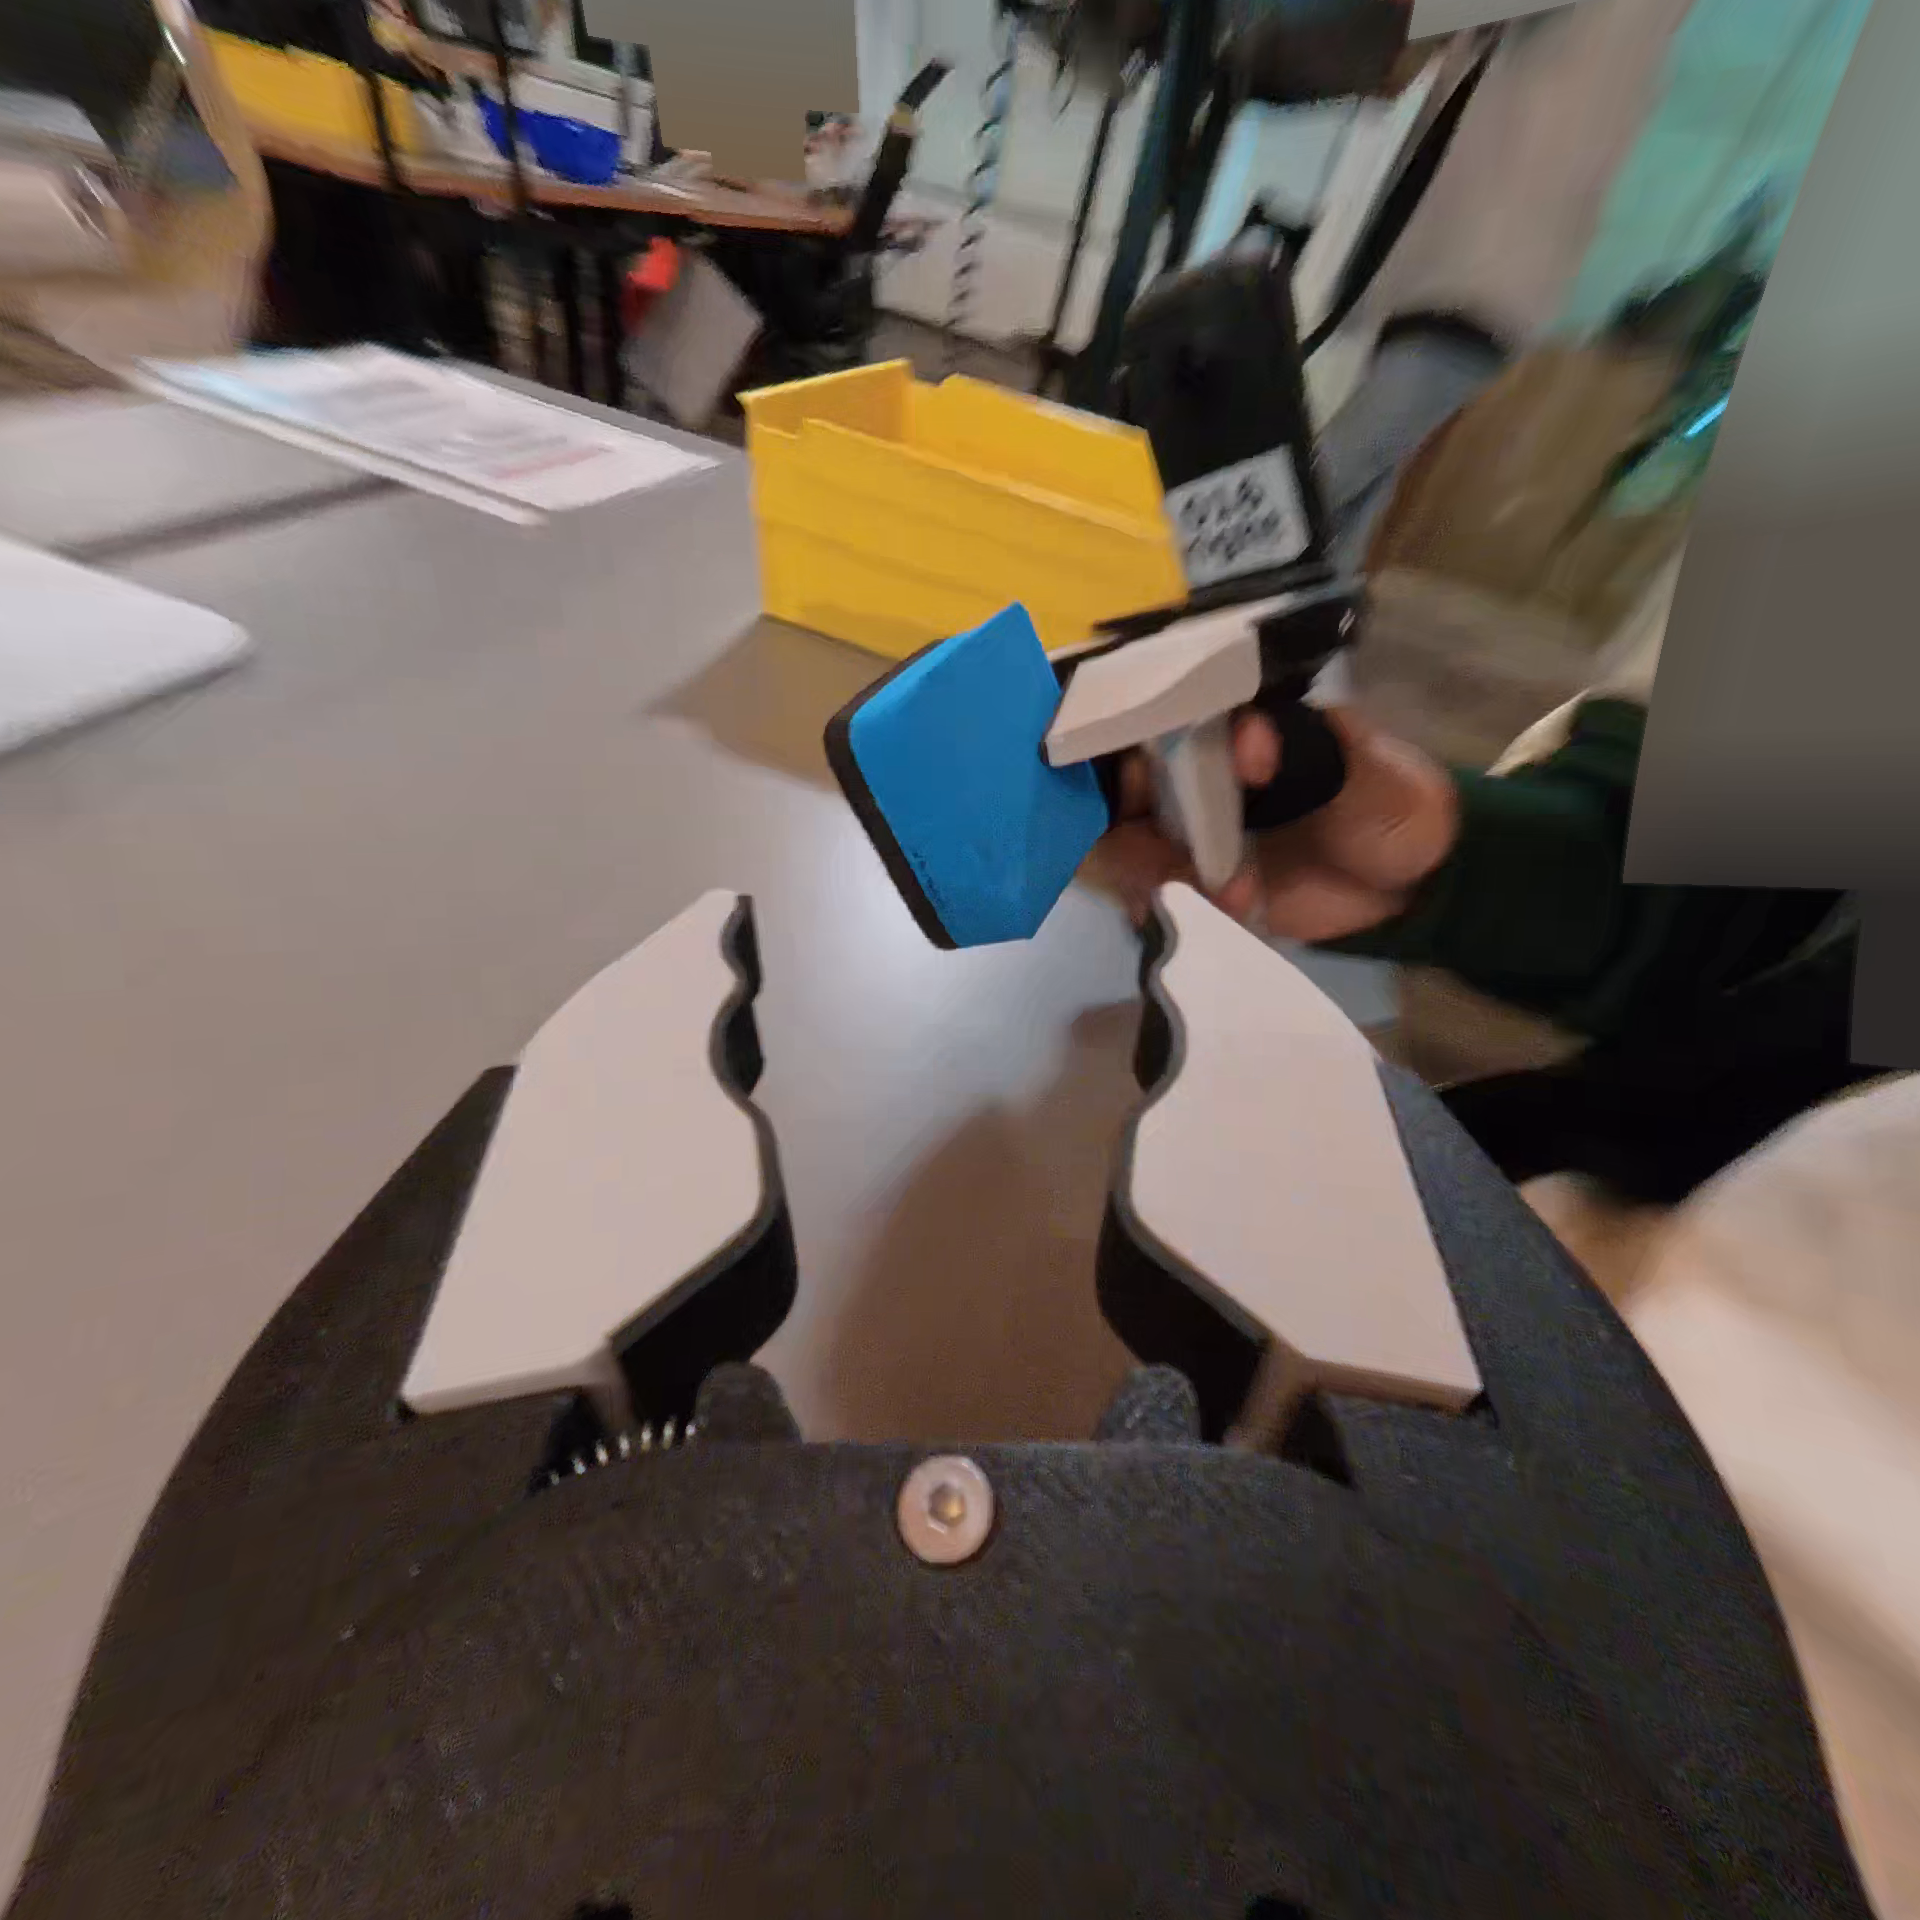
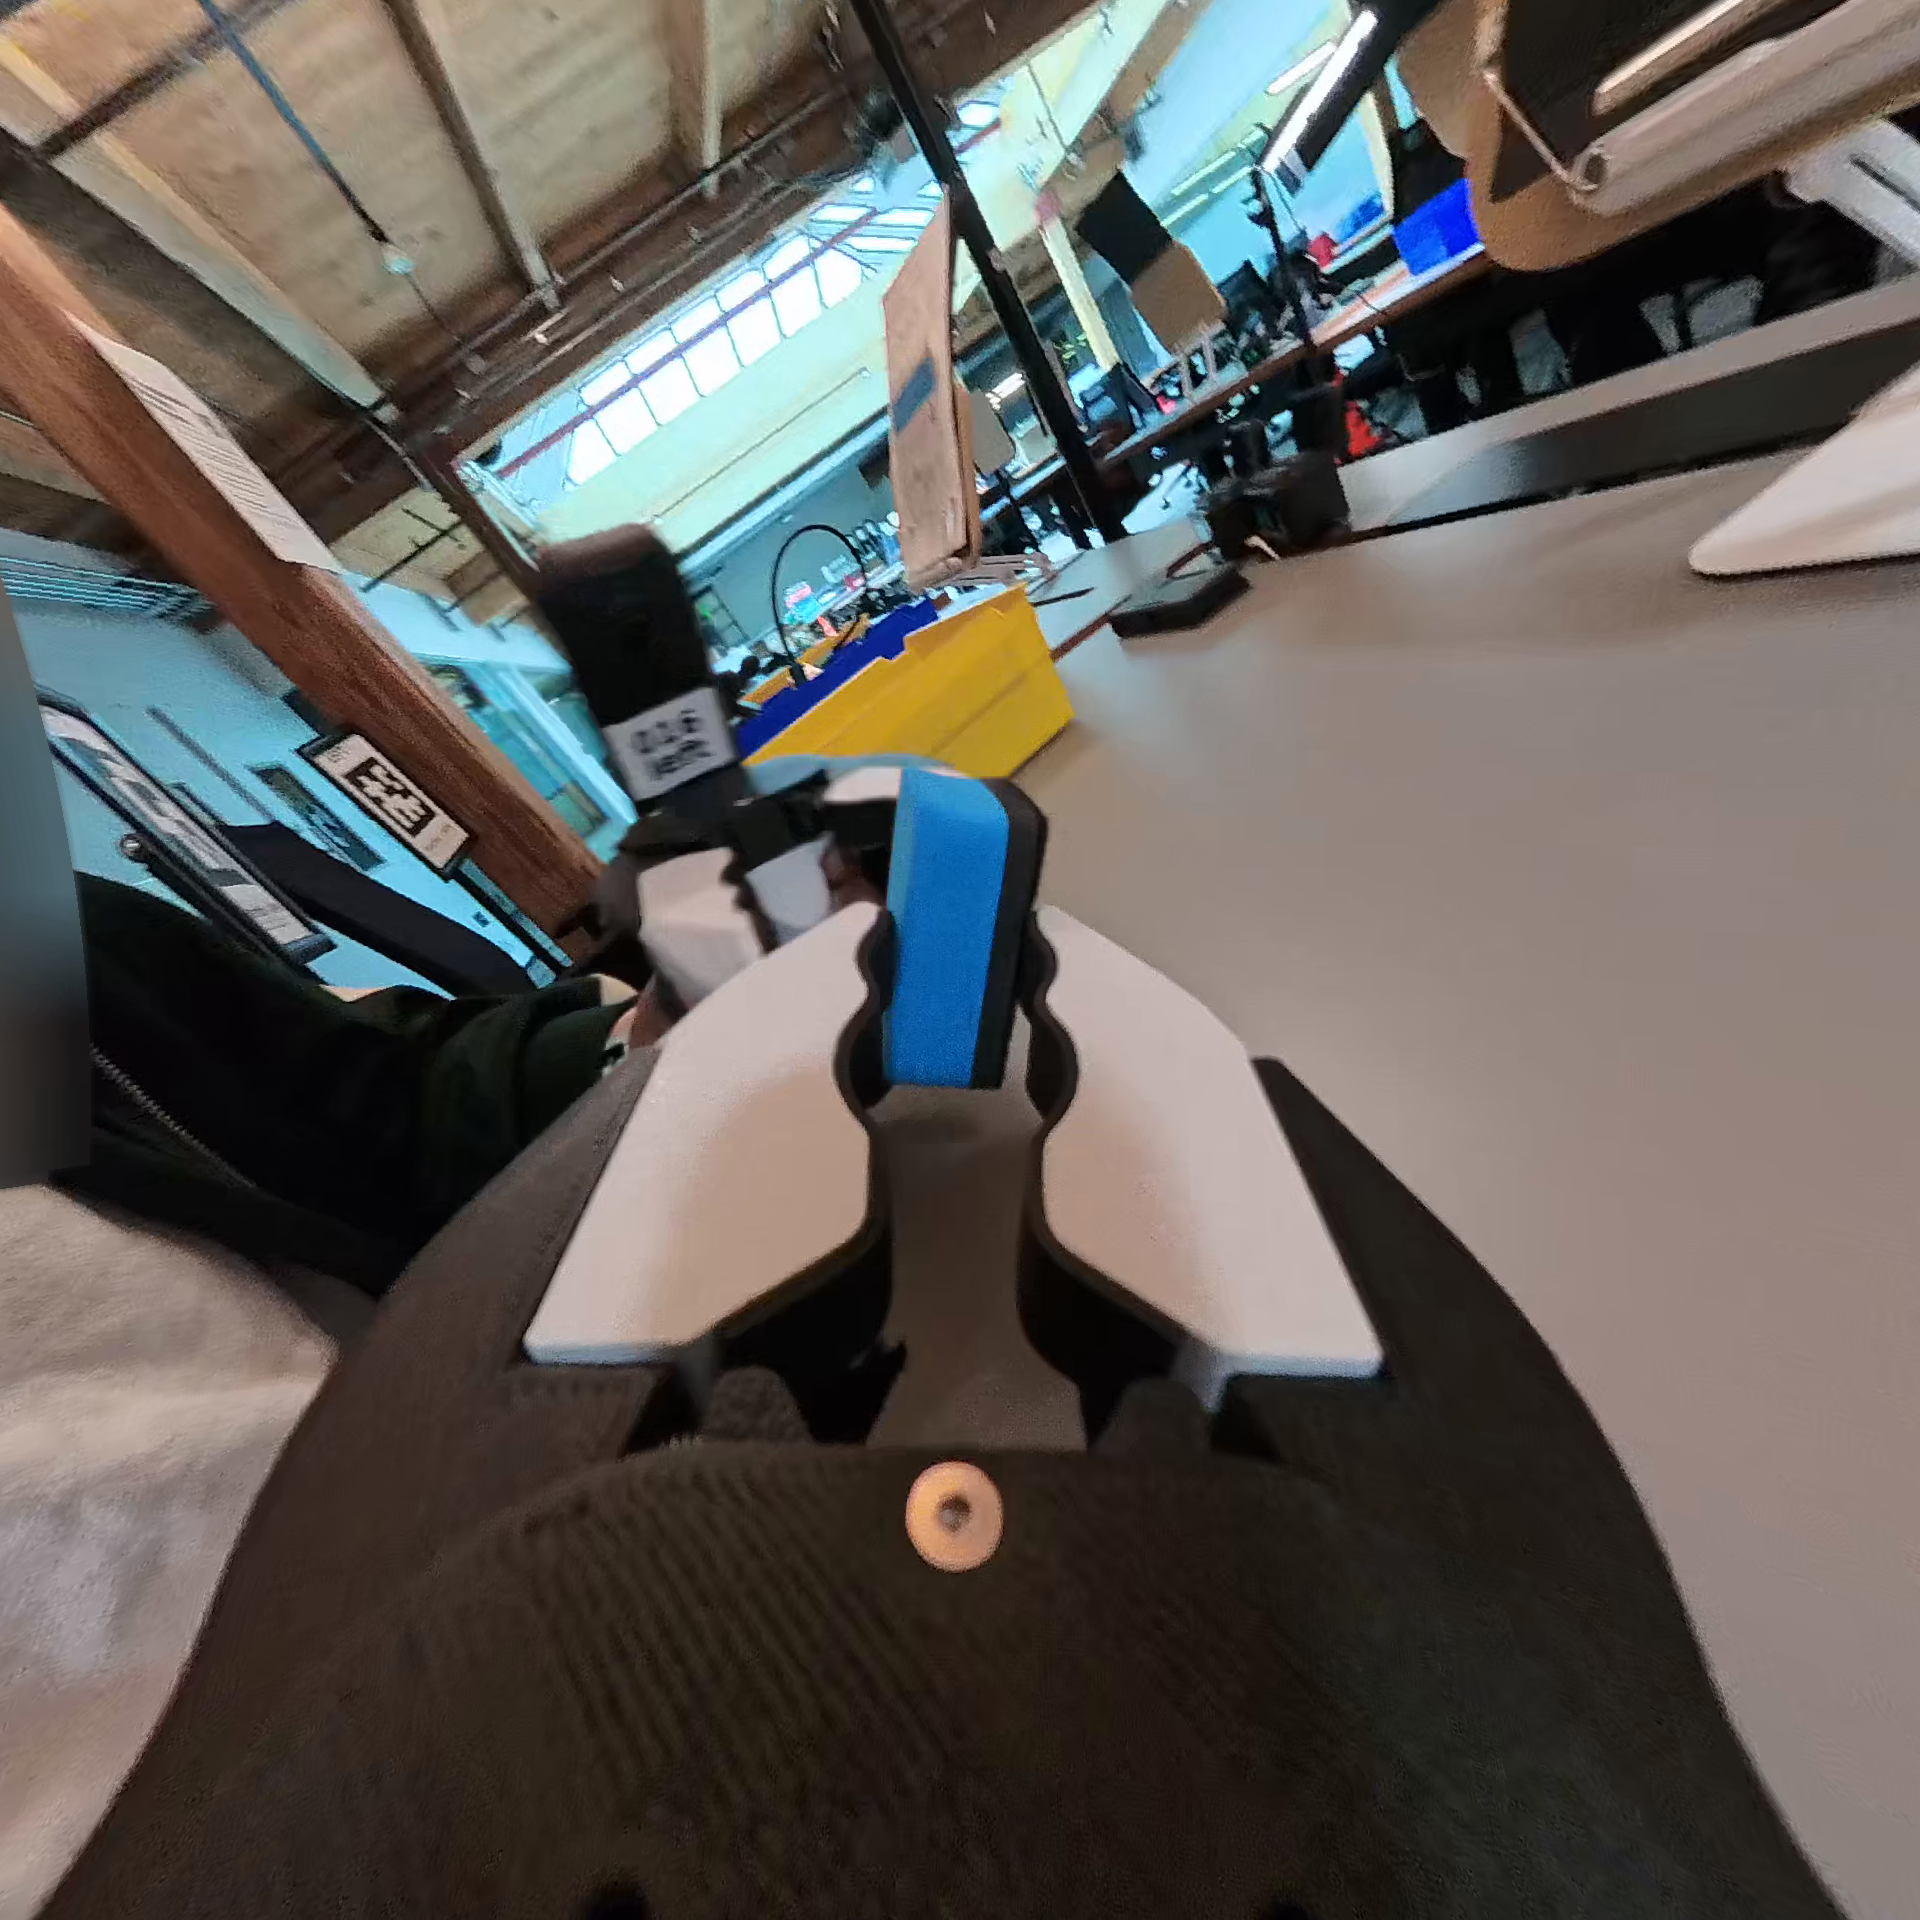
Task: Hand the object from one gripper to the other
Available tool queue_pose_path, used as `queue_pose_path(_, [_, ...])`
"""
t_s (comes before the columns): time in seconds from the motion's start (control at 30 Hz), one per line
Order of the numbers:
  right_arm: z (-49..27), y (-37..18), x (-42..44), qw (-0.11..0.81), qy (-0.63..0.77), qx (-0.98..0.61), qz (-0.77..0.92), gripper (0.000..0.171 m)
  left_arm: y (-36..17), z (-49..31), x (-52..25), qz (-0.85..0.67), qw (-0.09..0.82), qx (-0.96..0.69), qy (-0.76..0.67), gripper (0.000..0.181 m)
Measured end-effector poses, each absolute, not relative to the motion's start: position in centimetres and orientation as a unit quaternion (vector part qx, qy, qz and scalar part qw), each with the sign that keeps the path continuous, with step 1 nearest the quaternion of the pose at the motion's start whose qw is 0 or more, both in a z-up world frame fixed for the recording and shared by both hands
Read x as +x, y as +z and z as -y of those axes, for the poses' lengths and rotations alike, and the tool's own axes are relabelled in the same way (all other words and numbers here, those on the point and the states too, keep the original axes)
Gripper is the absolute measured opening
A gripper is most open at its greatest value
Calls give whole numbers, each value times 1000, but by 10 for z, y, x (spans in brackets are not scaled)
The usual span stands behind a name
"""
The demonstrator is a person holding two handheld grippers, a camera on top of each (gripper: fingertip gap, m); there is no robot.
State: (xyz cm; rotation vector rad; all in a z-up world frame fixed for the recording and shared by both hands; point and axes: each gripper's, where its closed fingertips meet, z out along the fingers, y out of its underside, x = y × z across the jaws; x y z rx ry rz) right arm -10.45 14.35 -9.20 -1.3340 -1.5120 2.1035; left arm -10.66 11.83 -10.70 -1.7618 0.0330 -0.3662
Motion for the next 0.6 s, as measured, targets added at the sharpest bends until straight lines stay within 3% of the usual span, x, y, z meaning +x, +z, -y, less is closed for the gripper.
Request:
queue_pose_path(0.07, [-137, -89, -103, 110, 724, -439, 520, 24, -98, -113, -102, 28, 622, -726, -292, 51])
queue_pose_path(0.2, [-128, -87, -100, 113, 724, -421, 534, 24, -87, -107, -104, 77, 614, -649, -442, 41])
queue_pose_path(0.37, [-125, -86, -100, 108, 731, -419, 528, 24, -92, -109, -97, 78, 600, -642, -471, 40])
queue_pose_path(0.6, [-120, -87, -100, 113, 726, -413, 538, 24, -92, -109, -97, 88, 598, -631, -486, 23])
